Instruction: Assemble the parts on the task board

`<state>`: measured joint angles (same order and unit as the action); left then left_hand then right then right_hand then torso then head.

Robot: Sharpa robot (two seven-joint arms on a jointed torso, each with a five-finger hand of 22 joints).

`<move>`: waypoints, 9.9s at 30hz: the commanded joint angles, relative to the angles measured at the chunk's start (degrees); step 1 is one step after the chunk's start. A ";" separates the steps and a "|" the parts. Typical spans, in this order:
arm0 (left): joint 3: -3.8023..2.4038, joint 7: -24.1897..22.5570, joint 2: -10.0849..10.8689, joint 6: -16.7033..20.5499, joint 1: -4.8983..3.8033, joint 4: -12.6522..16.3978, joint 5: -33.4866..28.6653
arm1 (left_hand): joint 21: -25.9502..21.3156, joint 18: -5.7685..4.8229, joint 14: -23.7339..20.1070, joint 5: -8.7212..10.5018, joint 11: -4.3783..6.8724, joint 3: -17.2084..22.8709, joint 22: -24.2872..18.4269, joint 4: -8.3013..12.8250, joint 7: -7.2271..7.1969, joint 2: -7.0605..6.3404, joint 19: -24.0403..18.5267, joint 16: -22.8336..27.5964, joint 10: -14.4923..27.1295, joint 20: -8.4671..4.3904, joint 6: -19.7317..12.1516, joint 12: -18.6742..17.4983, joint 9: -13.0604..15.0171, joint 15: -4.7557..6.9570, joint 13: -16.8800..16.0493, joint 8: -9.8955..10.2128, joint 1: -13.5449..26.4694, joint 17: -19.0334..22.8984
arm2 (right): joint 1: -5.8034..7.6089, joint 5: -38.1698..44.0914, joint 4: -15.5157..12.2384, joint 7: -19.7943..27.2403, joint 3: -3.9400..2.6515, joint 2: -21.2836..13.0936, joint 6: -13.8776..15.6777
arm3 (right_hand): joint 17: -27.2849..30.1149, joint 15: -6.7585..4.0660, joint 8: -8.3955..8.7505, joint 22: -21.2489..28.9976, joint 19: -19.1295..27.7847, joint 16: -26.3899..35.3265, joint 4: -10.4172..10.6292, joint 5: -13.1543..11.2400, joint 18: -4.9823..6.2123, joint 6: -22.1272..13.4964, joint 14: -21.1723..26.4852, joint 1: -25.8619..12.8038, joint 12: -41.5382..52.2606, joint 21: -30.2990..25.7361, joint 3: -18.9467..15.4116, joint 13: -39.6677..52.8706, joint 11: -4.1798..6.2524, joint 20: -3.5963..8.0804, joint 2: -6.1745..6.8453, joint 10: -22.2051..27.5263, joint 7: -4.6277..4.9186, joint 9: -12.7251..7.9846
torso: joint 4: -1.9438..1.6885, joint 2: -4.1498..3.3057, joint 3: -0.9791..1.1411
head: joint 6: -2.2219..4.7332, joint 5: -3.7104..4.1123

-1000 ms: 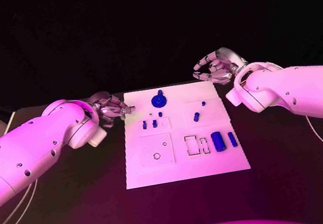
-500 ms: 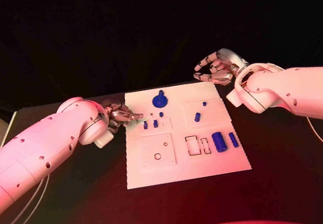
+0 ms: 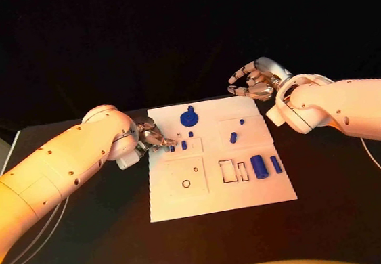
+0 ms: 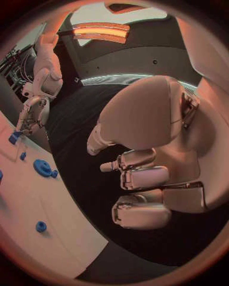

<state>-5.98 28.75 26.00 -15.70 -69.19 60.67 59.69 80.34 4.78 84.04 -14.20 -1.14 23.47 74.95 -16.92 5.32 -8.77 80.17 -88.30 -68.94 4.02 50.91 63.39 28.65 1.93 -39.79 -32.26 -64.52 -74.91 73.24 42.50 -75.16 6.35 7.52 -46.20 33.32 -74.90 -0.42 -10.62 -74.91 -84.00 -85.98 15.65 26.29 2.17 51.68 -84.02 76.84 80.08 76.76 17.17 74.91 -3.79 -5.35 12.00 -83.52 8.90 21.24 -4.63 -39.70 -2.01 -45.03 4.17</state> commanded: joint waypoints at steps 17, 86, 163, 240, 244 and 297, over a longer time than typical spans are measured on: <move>0.17 0.70 -1.90 -1.64 -0.89 -2.15 1.33 | 0.03 -1.01 4.99 -0.25 0.15 -0.29 1.17 0.19 -0.06 0.60 0.03 -0.17 0.11 -0.31 0.84 0.80 0.37 0.47 -0.74 -0.49 0.90 -11.93 | -0.03 0.56 0.14 0.26 -0.01 0.29 -0.80 | -5.94 -0.28 0.27 -6.96 -1.37 0.26 -0.09 0.35 0.71 -0.42 -3.81 -0.07 0.03 -0.17 0.64 7.43 0.07 0.27 0.58 -0.08 -0.09 0.12 | -0.12 0.05 -0.11 | -0.32 0.32; 0.93 0.70 -3.72 -2.70 -1.70 -4.25 0.61 | 0.04 -1.02 5.04 -0.32 1.39 12.51 1.46 3.62 -1.40 -1.94 -0.23 -0.29 -0.20 -1.42 -1.48 4.39 5.23 1.58 -4.77 -7.67 -3.85 -12.20 | -0.03 0.60 0.02 -0.01 -0.01 0.38 -1.47 | -6.01 -0.28 0.24 -7.03 -1.44 0.25 -0.05 0.30 0.68 -0.37 -3.83 -0.36 0.16 -0.09 0.87 7.49 0.06 0.27 0.65 -0.17 -0.09 0.27 | -0.11 0.15 -0.09 | -0.67 0.64; 1.63 0.88 -3.07 -4.95 -1.65 -4.14 -1.61 | -0.56 -0.85 4.88 -0.81 0.78 21.27 1.15 6.31 -0.69 -2.83 -0.77 -0.12 0.79 -0.95 -2.22 4.03 4.18 1.04 -3.44 -7.11 3.12 -11.86 | -0.03 0.69 0.01 0.09 -0.01 0.19 -1.37 | -6.02 -0.28 0.23 -7.06 -1.48 0.25 0.07 0.29 0.67 -0.33 -3.84 -0.68 0.22 -0.08 0.98 7.51 0.07 0.28 0.64 -0.22 -0.10 0.36 | -0.14 0.08 -0.10 | -0.94 0.80; 1.61 0.75 -3.40 -2.33 -1.68 -4.80 -0.68 | -0.77 -0.81 4.88 -0.28 0.30 12.78 1.10 1.58 -0.26 -2.88 -0.83 -0.15 1.10 -0.55 -1.77 4.53 3.20 0.61 -3.25 -5.90 8.36 -11.89 | -0.03 1.61 0.01 0.06 -0.01 0.12 -1.30 | -6.04 -0.29 0.24 -7.06 -1.50 0.26 0.04 0.38 0.67 -0.34 -3.85 -0.83 0.30 -0.10 1.20 7.55 0.09 0.29 0.65 -0.28 -0.12 0.46 | 0.00 0.02 -0.01 | -0.66 0.73; 1.61 0.75 -3.66 -2.34 -1.74 -5.18 -0.02 | -0.78 -0.81 4.84 -0.27 0.30 12.66 1.09 1.59 -0.26 -2.98 -0.83 -0.11 1.12 -0.54 -1.78 4.52 3.19 0.61 -3.23 -5.89 8.32 -11.79 | -0.03 1.61 -0.01 0.05 -0.01 0.10 -1.28 | -6.04 -0.29 0.24 -7.06 -1.50 0.26 0.04 0.38 0.67 -0.34 -3.85 -0.83 0.30 -0.10 1.20 7.55 0.09 0.29 0.65 -0.28 -0.12 0.46 | 0.00 0.01 -0.02 | -0.66 0.77; 1.67 1.31 -6.52 -6.92 -2.59 -8.88 2.71 | -0.67 -0.86 4.93 -0.32 0.66 11.38 1.35 4.22 -0.67 -3.98 -0.69 -0.26 1.60 -0.68 -1.99 4.69 4.21 0.88 -3.13 -7.26 2.99 -12.09 | -0.02 1.61 -0.21 -0.04 -0.01 0.28 -1.35 | -6.10 -0.31 0.26 -7.13 -1.56 0.25 -0.06 0.38 0.64 -0.37 -3.86 -0.94 0.35 -0.02 1.43 7.56 0.09 0.31 0.73 -0.31 -0.12 0.58 | -0.10 0.12 -0.06 | -1.38 0.96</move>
<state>-4.33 29.88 19.62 -20.65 -71.74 51.83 61.54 79.67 4.79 83.83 -14.68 -0.51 34.86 74.90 -12.95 4.91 -12.83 79.62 -88.48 -67.68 3.30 49.05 67.88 32.82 2.95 -42.87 -39.29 -61.07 -74.91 73.23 43.60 -75.26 6.03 7.52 -45.95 32.56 -74.91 -0.42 -10.62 -74.92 -84.00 -85.98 15.50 26.29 2.17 51.68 -84.02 76.39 80.08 76.76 18.29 74.91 -3.79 -5.35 12.46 -83.52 8.90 21.77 -4.72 -39.60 -2.07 -46.39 5.12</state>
